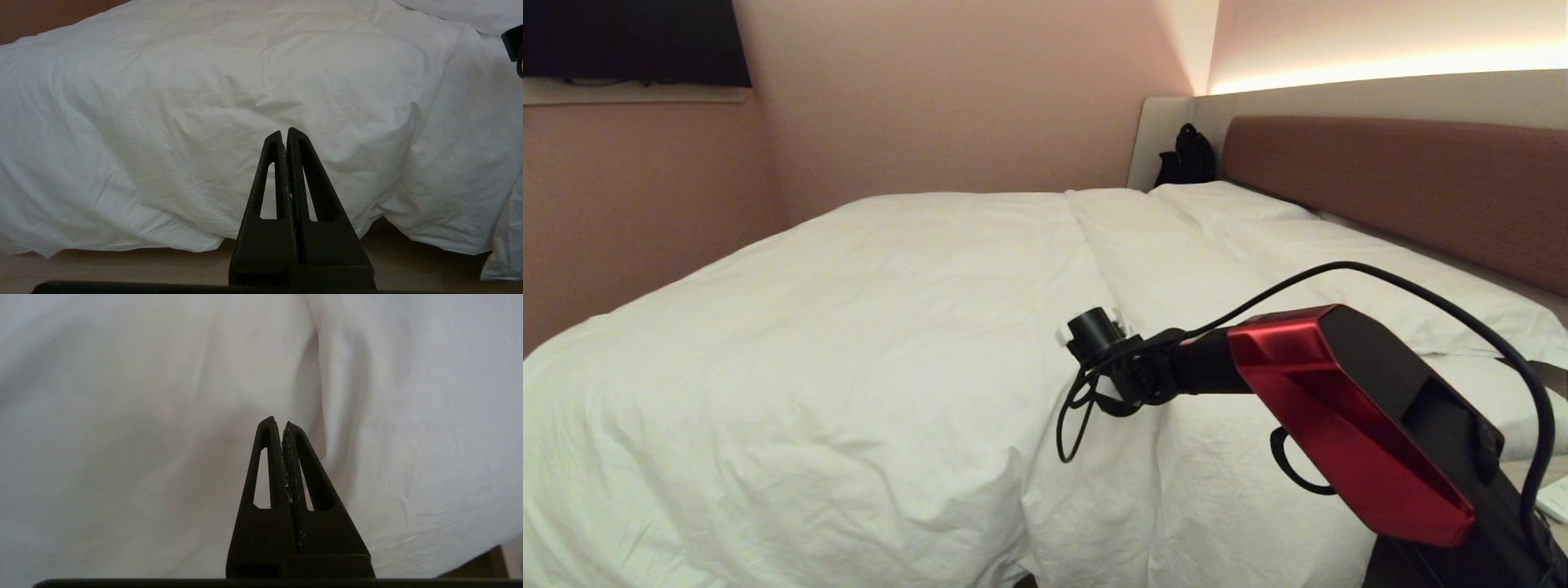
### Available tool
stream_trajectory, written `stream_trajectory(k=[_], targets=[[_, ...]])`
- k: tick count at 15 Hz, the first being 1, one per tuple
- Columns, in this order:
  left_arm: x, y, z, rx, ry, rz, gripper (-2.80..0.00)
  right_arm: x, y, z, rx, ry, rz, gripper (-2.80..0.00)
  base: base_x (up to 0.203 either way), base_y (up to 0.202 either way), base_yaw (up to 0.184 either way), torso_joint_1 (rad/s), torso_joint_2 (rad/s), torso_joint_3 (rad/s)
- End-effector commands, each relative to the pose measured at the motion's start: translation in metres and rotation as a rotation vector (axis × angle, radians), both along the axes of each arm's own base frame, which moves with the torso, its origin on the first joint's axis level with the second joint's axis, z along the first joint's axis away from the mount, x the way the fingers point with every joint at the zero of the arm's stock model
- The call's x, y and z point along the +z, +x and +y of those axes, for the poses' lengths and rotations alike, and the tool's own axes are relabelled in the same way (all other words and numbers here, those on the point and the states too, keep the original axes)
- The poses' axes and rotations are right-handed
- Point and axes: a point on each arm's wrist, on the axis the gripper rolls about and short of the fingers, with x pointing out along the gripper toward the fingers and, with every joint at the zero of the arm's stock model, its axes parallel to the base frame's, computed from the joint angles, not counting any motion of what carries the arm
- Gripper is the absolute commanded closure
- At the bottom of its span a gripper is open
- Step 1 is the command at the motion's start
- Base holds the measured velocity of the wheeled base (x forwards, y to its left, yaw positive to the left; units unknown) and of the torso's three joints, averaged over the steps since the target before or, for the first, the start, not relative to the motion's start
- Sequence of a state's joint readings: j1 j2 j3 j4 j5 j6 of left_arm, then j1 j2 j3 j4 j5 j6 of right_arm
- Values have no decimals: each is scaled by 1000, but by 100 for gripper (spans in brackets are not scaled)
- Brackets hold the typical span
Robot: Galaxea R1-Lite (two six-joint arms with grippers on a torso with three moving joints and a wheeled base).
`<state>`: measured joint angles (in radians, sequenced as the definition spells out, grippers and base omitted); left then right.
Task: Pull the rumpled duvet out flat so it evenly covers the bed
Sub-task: Flatten the corners of the folded blanket
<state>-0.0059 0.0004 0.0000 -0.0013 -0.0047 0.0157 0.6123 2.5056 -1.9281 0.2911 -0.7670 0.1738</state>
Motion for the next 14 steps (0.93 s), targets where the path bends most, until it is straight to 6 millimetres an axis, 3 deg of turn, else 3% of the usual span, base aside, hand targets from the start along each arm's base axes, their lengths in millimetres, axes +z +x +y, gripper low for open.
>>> stream_trajectory(k=[1, 3, 10, 11, 14], targets=[[0, 0, 0, 0, 0, -1, 0, 17, -5, 3, 39, 89, -5, 0, 0, 0, 0, 0, 0, 0], [0, 0, 0, 0, 0, -1, 0, 32, -9, 3, 62, 165, -13, 0, 0, 0, 0, 0, 0, 0], [0, 0, 0, 0, 0, -1, 0, 122, -37, -7, 161, 425, -104, 0, 0, 0, 0, 0, 0, 0], [0, 0, 0, 0, 0, -1, 0, 130, -40, -10, 166, 441, -111, 0, 0, 0, 0, 0, 0, 0], [0, 0, 0, 0, 0, -1, 0, 118, -24, -26, 113, 425, -99, 0, 0, 0, 0, 0, 0, 0]])
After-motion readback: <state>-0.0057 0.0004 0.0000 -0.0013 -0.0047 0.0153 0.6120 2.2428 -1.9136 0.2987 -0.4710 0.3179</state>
